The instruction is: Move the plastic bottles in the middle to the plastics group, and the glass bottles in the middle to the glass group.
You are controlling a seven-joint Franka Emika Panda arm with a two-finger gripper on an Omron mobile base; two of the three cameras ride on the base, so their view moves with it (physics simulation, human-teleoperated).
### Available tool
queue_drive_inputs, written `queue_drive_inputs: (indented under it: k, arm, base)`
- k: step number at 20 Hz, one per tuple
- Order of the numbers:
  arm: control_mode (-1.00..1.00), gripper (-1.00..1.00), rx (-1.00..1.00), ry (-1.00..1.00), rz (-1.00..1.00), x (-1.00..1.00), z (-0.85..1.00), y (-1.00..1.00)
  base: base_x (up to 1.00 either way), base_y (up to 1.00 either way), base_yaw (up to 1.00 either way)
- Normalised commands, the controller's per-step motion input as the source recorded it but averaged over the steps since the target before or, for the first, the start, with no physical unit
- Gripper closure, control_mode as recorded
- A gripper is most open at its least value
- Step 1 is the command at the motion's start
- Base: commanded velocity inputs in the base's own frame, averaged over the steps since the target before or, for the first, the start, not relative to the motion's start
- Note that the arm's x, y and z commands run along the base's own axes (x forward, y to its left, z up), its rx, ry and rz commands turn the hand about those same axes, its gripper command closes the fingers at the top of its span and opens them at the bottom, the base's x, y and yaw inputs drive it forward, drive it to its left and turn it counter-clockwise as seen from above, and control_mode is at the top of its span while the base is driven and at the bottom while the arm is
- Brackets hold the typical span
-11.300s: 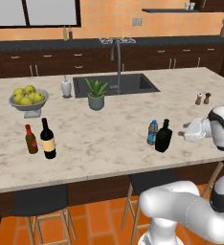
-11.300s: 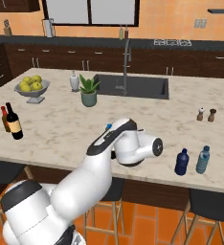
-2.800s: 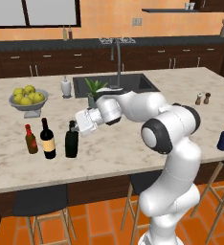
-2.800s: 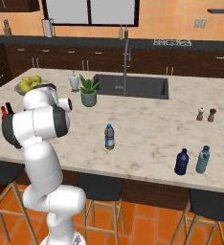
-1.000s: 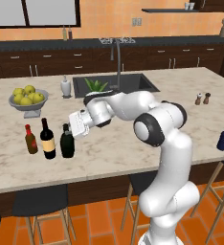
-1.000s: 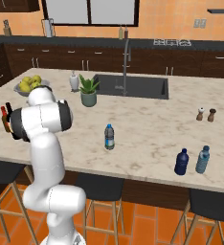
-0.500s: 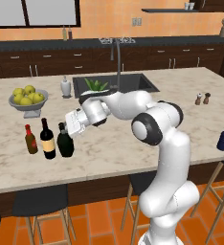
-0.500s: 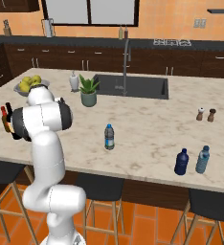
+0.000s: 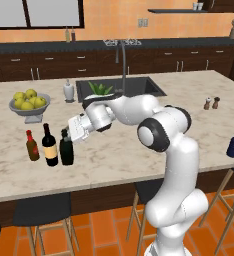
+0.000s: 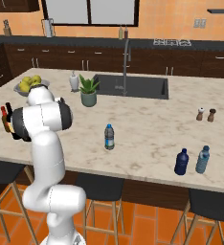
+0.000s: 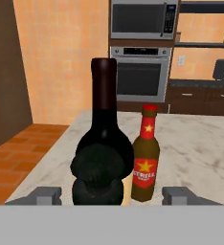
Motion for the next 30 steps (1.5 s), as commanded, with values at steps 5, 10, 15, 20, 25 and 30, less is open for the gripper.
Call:
queue_drive_inputs:
  k: [5,10,15,20,25,30]
  arm:
    - [-1.0,-1.0,0.0,0.0,0.0,0.0,0.0,0.0]
    - [-1.0,-1.0,0.0,-0.03,0.0,-0.18,0.35,-0.01]
    - [-1.0,-1.0,0.0,-0.02,0.0,-0.26,0.69,-0.22]
    - [-1.0,-1.0,-0.05,0.02,-0.06,-0.15,0.34,-0.6]
    - [-1.0,-1.0,-0.13,0.18,-0.12,-0.02,0.37,-0.62]
    - [-1.0,-1.0,-0.23,0.43,-0.26,0.01,0.2,-0.7]
  base:
    - [0.0,0.0,0.0]
    - [0.0,0.0,0.0]
    - [0.0,0.0,0.0]
    - [0.0,0.0,0.0]
    - [0.0,0.0,0.0]
    - [0.0,0.0,0.0]
